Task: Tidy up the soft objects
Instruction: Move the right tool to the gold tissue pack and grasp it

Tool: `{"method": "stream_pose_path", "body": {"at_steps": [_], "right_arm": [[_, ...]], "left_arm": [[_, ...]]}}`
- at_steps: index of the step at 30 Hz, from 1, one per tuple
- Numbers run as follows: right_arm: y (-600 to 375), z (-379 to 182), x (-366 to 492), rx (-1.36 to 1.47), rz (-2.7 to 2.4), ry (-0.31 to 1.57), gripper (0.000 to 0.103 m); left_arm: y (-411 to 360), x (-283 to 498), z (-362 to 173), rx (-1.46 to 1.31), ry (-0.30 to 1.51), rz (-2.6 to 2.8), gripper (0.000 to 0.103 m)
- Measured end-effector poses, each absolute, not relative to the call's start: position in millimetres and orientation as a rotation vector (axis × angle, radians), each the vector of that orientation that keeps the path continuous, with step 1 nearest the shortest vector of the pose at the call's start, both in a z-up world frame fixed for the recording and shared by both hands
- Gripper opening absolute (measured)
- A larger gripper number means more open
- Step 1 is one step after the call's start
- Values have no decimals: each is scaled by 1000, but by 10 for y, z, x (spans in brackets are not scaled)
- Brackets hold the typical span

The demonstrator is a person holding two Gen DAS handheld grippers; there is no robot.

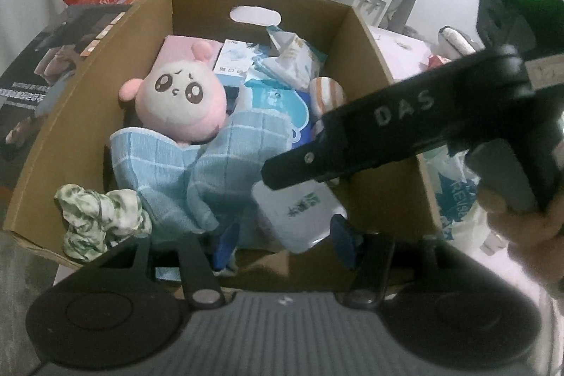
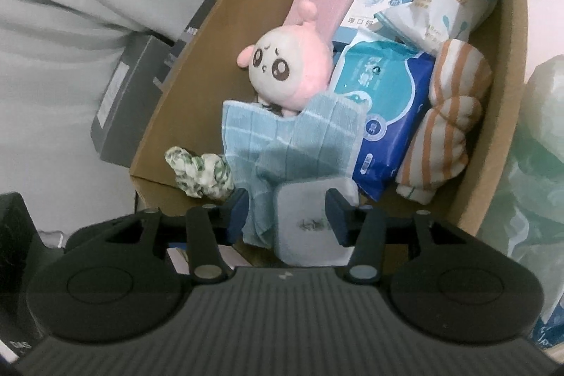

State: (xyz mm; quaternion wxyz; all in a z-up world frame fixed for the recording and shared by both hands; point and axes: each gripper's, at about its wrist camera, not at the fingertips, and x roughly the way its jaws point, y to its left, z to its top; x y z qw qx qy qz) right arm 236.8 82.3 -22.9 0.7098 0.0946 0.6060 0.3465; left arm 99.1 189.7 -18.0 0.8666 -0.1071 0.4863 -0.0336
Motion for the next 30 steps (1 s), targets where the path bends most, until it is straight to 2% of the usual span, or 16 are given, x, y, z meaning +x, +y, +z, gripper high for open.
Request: {"method": "stream_pose_path", "body": {"at_steps": [6, 11, 13, 16, 19, 24, 30], "right_arm": [[746, -148, 2374, 233, 768, 1307, 47], [335, 179, 2379, 369, 846, 1167, 48], [41, 336, 2316, 405, 844, 1097, 54], [-539, 511, 2117, 442, 809, 996, 67], [-1153, 587, 1828, 429, 702, 898, 69], [-2177, 441, 1286, 474, 478, 837, 69], [-2755, -63, 990, 490, 306, 873, 68]], "left_arm": [[1877, 985, -189, -220, 1014, -59, 56], [1782, 833, 43, -180, 896, -39, 58], [1690, 717, 171, -176, 839, -58, 60], [1491, 529, 340, -161, 751, -111, 71], [1226, 333, 435, -138, 672, -178, 75], [780, 140, 418, -157, 611, -321, 75], [183, 139, 155, -121, 687, -463, 69]]}}
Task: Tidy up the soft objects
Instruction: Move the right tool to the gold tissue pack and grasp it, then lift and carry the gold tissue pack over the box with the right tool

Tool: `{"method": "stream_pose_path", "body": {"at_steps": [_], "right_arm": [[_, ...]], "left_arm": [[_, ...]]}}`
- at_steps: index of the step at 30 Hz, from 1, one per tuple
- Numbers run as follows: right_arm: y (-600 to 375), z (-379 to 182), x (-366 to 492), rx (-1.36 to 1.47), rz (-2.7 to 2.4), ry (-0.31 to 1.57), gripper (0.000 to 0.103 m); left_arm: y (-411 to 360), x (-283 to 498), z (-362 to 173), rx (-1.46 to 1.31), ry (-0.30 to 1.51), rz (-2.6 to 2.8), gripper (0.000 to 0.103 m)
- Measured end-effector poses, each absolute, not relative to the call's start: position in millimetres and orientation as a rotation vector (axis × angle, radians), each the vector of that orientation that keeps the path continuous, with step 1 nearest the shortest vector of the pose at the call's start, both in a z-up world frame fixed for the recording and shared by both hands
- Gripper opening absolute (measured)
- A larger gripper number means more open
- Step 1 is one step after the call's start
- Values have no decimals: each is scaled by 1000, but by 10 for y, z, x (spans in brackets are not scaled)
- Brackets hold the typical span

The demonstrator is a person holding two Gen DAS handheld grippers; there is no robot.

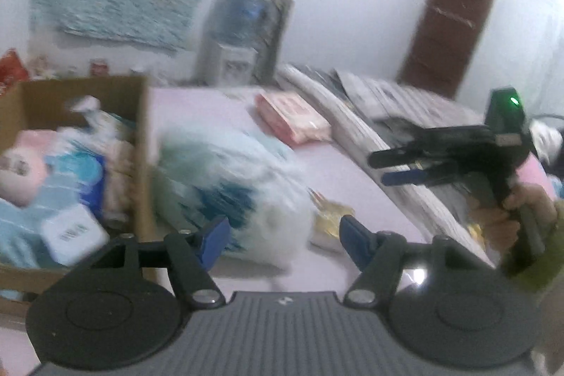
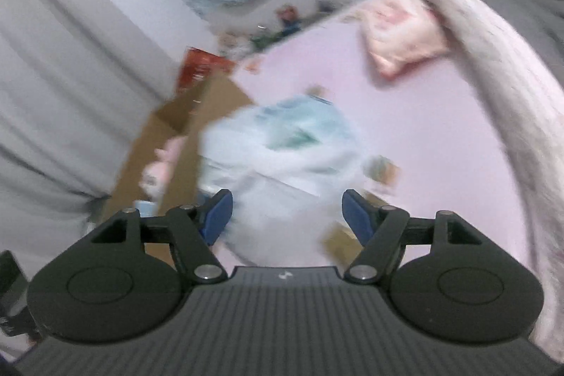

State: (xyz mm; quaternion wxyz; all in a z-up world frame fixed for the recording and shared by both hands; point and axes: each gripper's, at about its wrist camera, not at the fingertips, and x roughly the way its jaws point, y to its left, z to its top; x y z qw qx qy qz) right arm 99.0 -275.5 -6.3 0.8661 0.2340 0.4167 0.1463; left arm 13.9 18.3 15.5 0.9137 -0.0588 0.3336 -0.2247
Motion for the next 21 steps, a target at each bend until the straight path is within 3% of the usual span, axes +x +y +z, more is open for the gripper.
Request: {"method": "stream_pose_path", "body": {"at_steps": [3, 8, 13, 21], "right_arm": [[-2705, -263, 1038, 391, 295, 867, 62], [-2684, -688, 1469, 321, 281, 924, 37], [-2660, -993, 1653, 394, 310, 1008, 31], [-2556, -1004, 1132, 453, 384, 1061, 29]], "left_arm": [[-124, 142, -36, -75, 747, -537, 66], [-545, 200, -421, 26, 815, -563, 56], [-636, 236, -606, 31, 858, -568, 54], [-665, 294, -704, 32, 880, -594, 53]]}}
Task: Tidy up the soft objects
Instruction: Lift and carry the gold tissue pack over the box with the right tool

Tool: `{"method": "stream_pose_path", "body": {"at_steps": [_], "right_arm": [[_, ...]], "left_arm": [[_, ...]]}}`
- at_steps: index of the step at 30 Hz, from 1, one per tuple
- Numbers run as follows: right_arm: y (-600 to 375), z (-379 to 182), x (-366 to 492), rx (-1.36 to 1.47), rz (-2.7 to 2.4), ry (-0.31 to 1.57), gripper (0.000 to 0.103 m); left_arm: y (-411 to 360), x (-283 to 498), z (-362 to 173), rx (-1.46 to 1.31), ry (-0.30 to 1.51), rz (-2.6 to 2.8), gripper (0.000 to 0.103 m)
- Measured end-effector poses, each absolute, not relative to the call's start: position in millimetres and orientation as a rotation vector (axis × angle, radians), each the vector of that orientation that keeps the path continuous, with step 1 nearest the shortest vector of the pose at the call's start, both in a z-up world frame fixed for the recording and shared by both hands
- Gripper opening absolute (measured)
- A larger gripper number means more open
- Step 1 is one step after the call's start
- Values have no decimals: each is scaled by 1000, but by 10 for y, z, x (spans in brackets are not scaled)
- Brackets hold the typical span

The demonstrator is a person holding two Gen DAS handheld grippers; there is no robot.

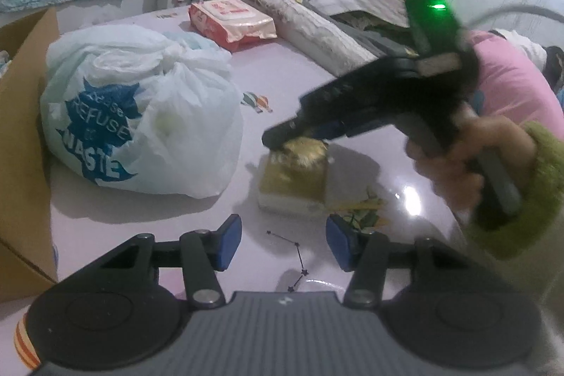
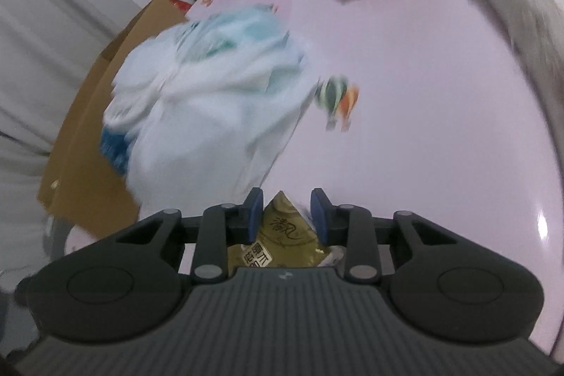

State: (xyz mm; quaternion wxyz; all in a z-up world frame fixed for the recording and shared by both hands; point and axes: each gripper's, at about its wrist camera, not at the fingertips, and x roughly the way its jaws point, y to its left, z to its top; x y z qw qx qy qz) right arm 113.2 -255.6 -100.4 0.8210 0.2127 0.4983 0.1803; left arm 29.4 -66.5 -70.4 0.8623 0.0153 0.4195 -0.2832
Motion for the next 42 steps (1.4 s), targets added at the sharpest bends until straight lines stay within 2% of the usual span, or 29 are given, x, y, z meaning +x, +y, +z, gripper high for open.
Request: {"method": "stream_pose_path", "body": {"at_steps": [3, 7, 12, 18, 33, 35, 36, 42], "right_arm": [[-2462, -979, 977, 432, 436, 1065, 29], [-2443, -909, 866, 442, 441, 1038, 31], [-2731, -731, 585, 609, 374, 959, 31], [-2852, -827, 338, 728, 330, 979, 31], [-2686, -1150, 367, 819, 354, 1040, 29], [-2673, -1165, 382, 830, 350, 1030, 29], [-2669, -1158, 381, 831, 347, 1025, 29], [-2610, -1015, 328, 827, 371, 1012, 29]], "left_arm": [[-703, 311, -736, 37, 894, -618, 54], [-783, 331, -778, 69, 913, -644, 65], [-883, 437, -859, 72, 935, -639, 65], [-972, 515, -954, 76, 985, -634, 65], [-1102, 579, -971, 147, 979, -609, 64], [-1095, 592, -977, 144, 975, -590, 60], [-1087, 589, -976, 149, 967, -582, 55], [-949, 507, -854, 104, 959, -579, 55]]}}
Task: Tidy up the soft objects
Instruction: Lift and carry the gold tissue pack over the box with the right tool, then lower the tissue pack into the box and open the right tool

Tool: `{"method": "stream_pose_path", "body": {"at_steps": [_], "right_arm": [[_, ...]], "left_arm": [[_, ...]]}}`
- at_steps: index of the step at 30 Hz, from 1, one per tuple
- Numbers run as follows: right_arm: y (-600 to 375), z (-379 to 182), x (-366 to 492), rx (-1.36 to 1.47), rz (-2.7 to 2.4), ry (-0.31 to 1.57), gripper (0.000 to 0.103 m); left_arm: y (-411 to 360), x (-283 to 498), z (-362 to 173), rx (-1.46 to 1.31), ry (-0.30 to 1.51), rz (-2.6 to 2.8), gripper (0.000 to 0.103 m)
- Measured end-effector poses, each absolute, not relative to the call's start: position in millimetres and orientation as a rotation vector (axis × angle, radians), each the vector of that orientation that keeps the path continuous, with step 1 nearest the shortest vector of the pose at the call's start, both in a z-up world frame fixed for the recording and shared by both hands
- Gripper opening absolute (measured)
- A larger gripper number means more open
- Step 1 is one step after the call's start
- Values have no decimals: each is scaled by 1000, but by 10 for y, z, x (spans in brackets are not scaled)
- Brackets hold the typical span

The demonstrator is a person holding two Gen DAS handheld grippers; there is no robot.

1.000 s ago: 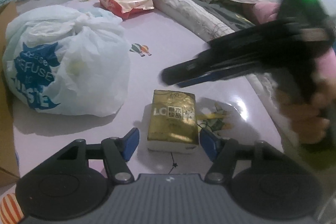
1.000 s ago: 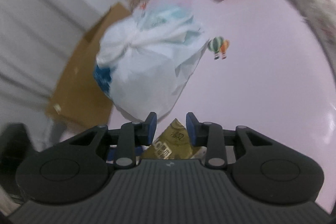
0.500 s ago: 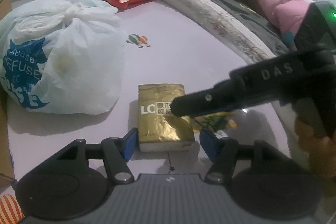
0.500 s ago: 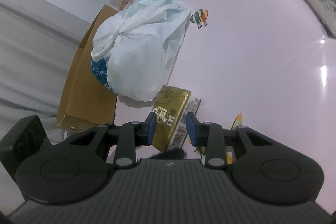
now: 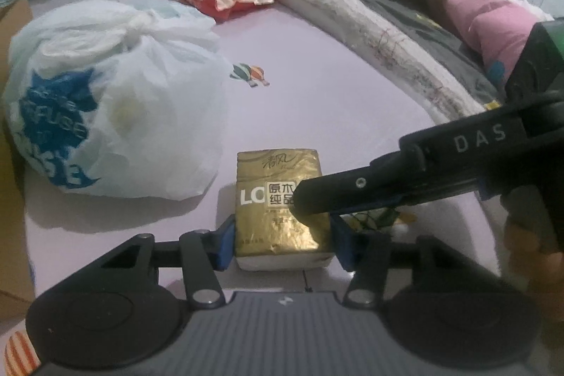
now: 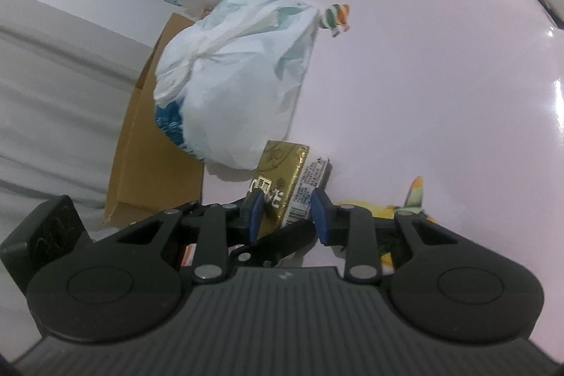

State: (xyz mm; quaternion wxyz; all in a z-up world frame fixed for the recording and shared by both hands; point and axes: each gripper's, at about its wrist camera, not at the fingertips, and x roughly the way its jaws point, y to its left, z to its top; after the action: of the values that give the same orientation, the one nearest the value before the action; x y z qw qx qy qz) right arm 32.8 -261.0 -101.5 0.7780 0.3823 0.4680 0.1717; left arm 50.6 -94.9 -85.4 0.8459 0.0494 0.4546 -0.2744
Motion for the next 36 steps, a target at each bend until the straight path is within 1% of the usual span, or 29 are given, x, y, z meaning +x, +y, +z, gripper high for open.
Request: {"method": "stream_pose_path", "body": {"at_steps": [6, 11, 17, 19, 23, 28, 31, 36], "right_arm": [[-2384, -506, 364, 753, 461, 924, 29], [-1925, 14, 642, 653, 606, 855, 29], [-1091, 423, 1119, 515, 756, 842, 30], [-823, 445, 1286, 464, 787, 897, 30], [-406, 313, 1584, 437, 812, 961, 30], [-213, 36, 1745, 420, 788, 1046, 31], [-271, -3, 1685, 414, 780, 1041, 32], [-393, 58, 1685, 415, 767, 1010, 35]], "left_arm": [[-733, 341, -445, 87, 842, -526, 55], [-289, 272, 13, 44, 730, -394, 55], [461, 333, 383, -30, 682, -229, 55], [693, 398, 439, -53, 695, -184, 55], [1047, 572, 357, -77, 751, -126, 55], [1307, 769, 51, -153, 859, -138, 55], [1376, 802, -75, -207, 904, -171, 54], [1378, 801, -138, -193, 907, -181, 54]]}}
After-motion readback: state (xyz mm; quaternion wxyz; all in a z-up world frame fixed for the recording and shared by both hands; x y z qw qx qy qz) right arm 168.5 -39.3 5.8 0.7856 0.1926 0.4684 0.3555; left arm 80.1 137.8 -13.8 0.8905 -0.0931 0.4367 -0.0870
